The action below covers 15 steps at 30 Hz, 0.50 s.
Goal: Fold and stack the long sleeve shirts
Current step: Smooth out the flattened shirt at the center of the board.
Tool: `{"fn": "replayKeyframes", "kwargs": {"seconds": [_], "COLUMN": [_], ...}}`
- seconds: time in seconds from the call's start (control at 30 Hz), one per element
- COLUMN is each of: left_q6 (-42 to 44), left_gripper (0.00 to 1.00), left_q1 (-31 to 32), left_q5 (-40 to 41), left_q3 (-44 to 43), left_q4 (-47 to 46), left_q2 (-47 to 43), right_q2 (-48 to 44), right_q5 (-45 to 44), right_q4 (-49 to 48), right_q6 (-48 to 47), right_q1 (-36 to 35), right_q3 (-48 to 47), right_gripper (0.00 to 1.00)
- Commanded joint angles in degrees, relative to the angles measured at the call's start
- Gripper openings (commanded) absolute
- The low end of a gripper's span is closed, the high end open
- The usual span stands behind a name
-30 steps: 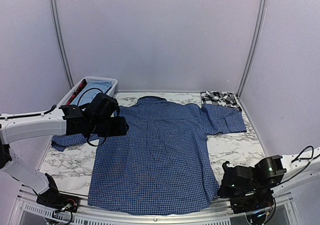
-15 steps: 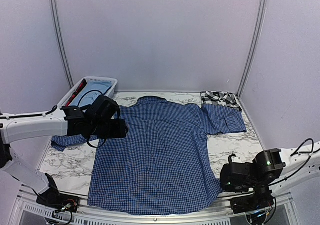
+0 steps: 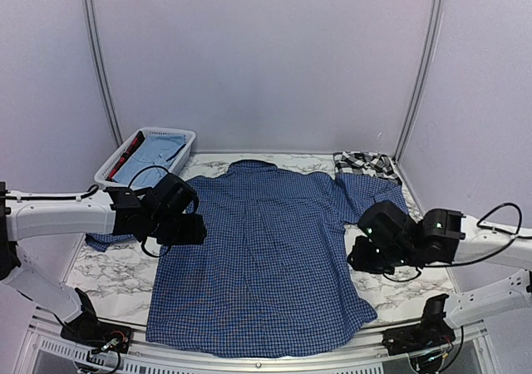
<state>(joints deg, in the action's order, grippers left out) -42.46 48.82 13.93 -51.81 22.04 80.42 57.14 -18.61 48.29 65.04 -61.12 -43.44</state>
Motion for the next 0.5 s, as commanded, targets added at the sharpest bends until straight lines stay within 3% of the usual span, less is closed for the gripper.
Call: {"fn": "replayKeyframes", "kwargs": {"seconds": [0.0, 0.1, 0.27, 0.47], "left_q6": [-0.4, -0.5, -0.3, 0.0], "left_gripper": [0.59, 0.59, 0.59, 0.59], "left_q1": [-0.3, -0.5, -0.6, -0.7], "left_q5": [-0.2, -0.4, -0.6, -0.8], "left_q3": [0.8, 0.8, 0.3, -0.8], "left_q4": [1.4, 1.4, 1.5, 1.4], "left_q2": [-0.9, -1.1, -0.6, 0.1], "right_q2": [4.3, 9.3, 17.0, 21.9], "right_q5": [11.8, 17.8, 22.5, 22.3], "right_q4": [-19.6, -29.0, -36.1, -40.0], "right_q6": [-16.0, -18.1, -19.2, -17.7], "right_q1": [13.1, 20.8, 26.5, 28.8], "right_q3": [0.8, 2.0, 1.9, 3.5], "right_gripper": [0.13, 0.0, 0.0, 0.0]}}
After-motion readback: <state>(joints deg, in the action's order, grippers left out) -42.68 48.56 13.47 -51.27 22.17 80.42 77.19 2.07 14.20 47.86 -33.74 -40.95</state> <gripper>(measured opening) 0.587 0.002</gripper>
